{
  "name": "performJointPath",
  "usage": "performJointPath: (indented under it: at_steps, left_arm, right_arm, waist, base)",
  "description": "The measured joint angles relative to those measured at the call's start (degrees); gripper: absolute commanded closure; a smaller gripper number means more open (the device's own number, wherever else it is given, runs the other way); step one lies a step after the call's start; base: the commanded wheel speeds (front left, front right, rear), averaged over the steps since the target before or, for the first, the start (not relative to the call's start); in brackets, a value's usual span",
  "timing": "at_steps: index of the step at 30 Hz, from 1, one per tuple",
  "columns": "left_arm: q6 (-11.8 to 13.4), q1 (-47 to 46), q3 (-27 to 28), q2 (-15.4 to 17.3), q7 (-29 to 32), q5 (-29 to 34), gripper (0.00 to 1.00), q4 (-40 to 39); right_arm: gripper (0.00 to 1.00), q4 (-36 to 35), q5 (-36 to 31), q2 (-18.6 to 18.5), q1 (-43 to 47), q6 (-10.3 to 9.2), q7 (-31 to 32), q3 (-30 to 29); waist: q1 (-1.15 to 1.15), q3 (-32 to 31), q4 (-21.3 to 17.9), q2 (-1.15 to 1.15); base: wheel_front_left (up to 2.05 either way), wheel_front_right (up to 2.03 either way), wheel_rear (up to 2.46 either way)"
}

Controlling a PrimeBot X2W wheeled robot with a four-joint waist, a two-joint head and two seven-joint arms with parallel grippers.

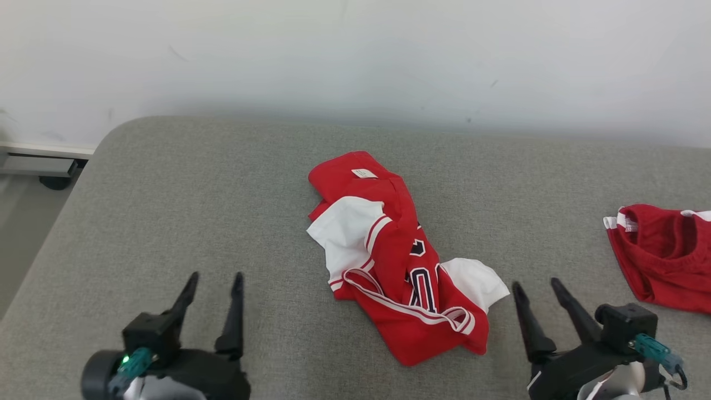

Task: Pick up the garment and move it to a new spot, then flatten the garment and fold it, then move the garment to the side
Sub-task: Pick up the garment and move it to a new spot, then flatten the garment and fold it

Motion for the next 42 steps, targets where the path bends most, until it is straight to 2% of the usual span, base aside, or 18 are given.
performJointPath:
  at_steps: [6,13,19,26,27,28,29,35,42]
  left_arm:
    - [0.0,2.2,3.5,-1.4,-0.5,1.8,0.0,-1.5]
    - [0.0,2.2,3.5,-3.6,-0.5,3.7,0.0,-3.6]
    - [0.0,2.3,3.5,-3.6,0.1,4.1,0.0,-4.6]
    - [0.0,2.3,3.0,-4.1,0.7,5.1,0.0,-5.3]
    - [0.0,2.3,2.8,-4.2,1.1,5.1,0.0,-5.4]
    - [0.0,2.3,2.8,-4.3,1.2,5.1,0.0,-5.4]
    - [0.0,2.3,2.8,-4.5,1.2,5.1,0.0,-5.4]
    - [0.0,3.9,4.5,-4.5,1.6,5.1,0.0,-6.0]
    - [0.0,4.1,4.4,-4.6,2.2,5.1,0.0,-6.6]
  right_arm:
    - [0.0,-1.3,2.0,0.0,-0.2,2.3,3.5,2.2]
    - [0.0,-2.2,1.6,-1.7,-3.5,5.24,11.8,7.6]
    - [0.0,-1.3,-1.1,-3.1,-7.0,6.43,21.4,13.9]
    - [0.0,3.8,-5.8,-5.3,-11.3,6.8,28.1,18.2]
    - [0.47,4.5,-5.9,-5.4,-11.7,6.83,28.7,18.7]
    - [0.82,4.8,-6.1,-5.5,-11.8,7.21,28.8,18.9]
    - [1.0,5.0,-6.1,-5.4,-11.8,7.26,28.8,18.9]
    - [1.0,4.3,-6.1,-6.3,-14.7,7.86,28.1,18.6]
    - [1.0,1.0,-7.3,-17.8,-16.5,8.59,24.0,15.1]
  waist:
    - [0.0,0.1,0.3,0.0]
    - [0.0,0.5,1.2,0.0]
    - [0.0,0.7,2.1,0.01]
    - [0.01,0.9,2.4,0.01]
    - [0.01,0.9,2.5,0.01]
    - [0.0,1.0,2.6,0.01]
    - [0.0,1.0,2.6,0.01]
    - [0.0,1.2,2.0,0.01]
    - [0.0,1.0,0.0,0.01]
  base:
    - [0.0,0.0,0.0]
    - [0.0,0.0,0.0]
    - [0.0,0.0,0.0]
    - [0.0,0.0,0.0]
    - [0.0,0.0,0.0]
    - [0.0,0.0,0.0]
    - [0.0,0.0,0.0]
    - [0.0,0.0,0.0]
    - [0.0,0.0,0.0]
